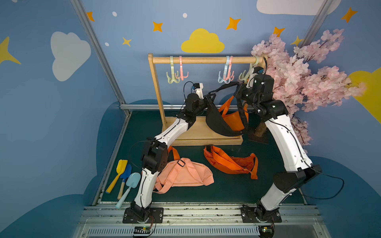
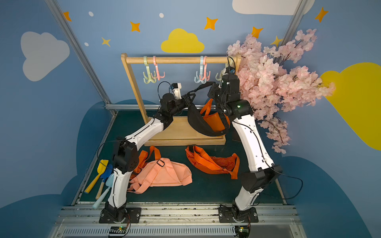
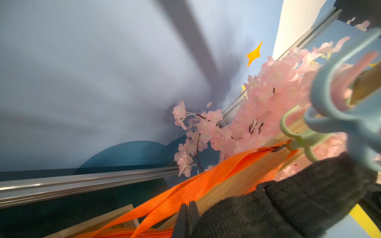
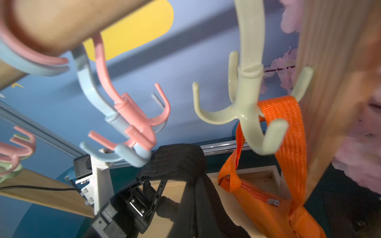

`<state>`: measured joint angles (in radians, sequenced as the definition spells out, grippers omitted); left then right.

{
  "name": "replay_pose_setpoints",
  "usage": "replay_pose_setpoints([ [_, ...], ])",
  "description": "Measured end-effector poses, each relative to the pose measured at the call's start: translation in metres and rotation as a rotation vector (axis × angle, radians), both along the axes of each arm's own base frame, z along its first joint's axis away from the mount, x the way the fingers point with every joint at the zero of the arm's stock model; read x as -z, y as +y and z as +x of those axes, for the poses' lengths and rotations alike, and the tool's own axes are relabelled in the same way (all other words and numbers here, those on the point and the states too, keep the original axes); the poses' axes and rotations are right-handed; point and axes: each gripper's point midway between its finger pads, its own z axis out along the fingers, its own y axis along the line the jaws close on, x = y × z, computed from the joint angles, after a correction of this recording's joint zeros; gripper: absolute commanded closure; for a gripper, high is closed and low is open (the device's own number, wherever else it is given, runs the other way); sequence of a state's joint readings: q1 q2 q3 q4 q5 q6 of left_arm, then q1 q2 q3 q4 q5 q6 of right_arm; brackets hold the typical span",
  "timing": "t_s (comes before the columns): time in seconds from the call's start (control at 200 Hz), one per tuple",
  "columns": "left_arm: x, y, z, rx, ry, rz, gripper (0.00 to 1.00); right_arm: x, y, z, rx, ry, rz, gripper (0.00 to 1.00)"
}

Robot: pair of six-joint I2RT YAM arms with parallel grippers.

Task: Take the bag off the hook
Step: Pick up the bag from the hook, then place the bag inside the bag.

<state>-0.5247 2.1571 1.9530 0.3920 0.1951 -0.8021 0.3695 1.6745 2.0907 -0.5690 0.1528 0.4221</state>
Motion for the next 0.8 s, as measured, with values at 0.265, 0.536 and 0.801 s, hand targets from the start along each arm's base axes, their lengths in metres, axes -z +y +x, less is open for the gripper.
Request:
replay_pose_setpoints([
  [0.265,-0.005,-0.017,-0.060,0.083,0.007,0.025,0.96,-0.007,-0.013,-0.055,-0.038,0.010,-0.001,1.00],
  [0.536,-0.001,-0.042,-0.123,0.181,0.006,0.080,0.96,-0.003,-0.017,-0.108,-0.117,0.031,-0.036,1.00],
  [0.801,0.025,-0.046,-0.179,0.269,0.044,0.143,0.49,0.069,-0.025,-0.158,-0.179,0.192,-0.103,0.97],
])
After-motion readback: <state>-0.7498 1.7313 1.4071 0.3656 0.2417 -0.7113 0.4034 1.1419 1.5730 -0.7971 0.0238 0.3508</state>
